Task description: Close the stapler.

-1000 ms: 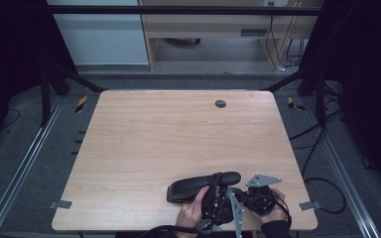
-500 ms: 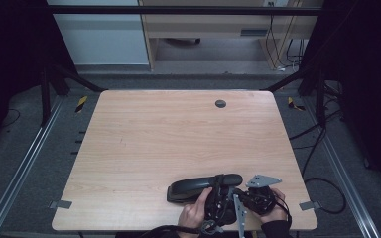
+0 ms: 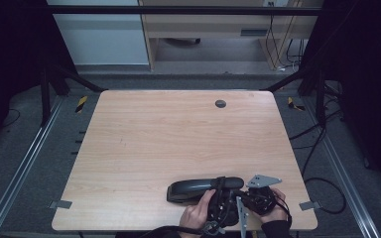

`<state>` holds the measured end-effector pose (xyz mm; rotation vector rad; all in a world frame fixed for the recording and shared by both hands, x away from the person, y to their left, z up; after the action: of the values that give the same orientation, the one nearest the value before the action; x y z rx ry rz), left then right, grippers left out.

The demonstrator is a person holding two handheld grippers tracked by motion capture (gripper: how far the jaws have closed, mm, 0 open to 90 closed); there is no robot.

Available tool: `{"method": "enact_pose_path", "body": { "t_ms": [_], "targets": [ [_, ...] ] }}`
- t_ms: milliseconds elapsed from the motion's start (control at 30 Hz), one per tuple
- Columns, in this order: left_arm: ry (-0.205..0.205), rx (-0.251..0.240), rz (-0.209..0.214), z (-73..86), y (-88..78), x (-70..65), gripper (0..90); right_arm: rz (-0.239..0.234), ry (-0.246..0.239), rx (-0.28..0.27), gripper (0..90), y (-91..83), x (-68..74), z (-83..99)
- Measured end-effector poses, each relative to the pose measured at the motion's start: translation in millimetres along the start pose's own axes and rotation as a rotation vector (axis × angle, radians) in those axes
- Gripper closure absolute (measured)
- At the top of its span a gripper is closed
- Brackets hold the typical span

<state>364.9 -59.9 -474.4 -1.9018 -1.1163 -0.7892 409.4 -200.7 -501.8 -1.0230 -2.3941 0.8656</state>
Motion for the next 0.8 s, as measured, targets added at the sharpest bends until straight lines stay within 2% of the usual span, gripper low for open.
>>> {"method": "enact_pose_path", "body": {
  "t_ms": [67,267,433,567,700,800],
  "targets": [
    [0.001,0.000,0.017,0.1,1.4,-2.2,53.3,0.005,-0.003,0.000,90.0,-0.2,-0.9,0.3],
    [0.045,0.017,0.026,1.1,3.2,-6.1,51.6,0.009,0.012,-0.018,90.0,-2.4,-2.9,0.3],
    [0.043,0.022,0.032,1.8,2.8,-5.2,48.1,0.018,0.022,-0.025,88.6,-4.5,-5.0,0.6],
    [0.031,0.007,0.045,1.4,-0.6,-3.3,45.6,0.026,0.028,-0.036,86.4,-6.4,-6.8,0.5],
    [0.010,-0.010,0.074,0.6,-6.6,-1.7,43.7,0.033,0.036,-0.048,83.7,-7.5,-8.6,0.5],
    [0.001,-0.002,0.089,-0.2,-11.0,1.5,43.1,0.043,0.037,-0.060,81.6,-8.3,-10.0,0.4]
  ]
}}
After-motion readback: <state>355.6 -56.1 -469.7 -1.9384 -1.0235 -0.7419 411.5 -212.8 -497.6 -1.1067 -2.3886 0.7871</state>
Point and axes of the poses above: each handheld gripper's, and its own axes: y roughly forward along the jaws, z roughly out of its underside, x roughly to its left, the point moved 2 cm from there along y, roughly forward along the jaws, and after that the axes turned 1 degree about -x, right-handed, at the moved point
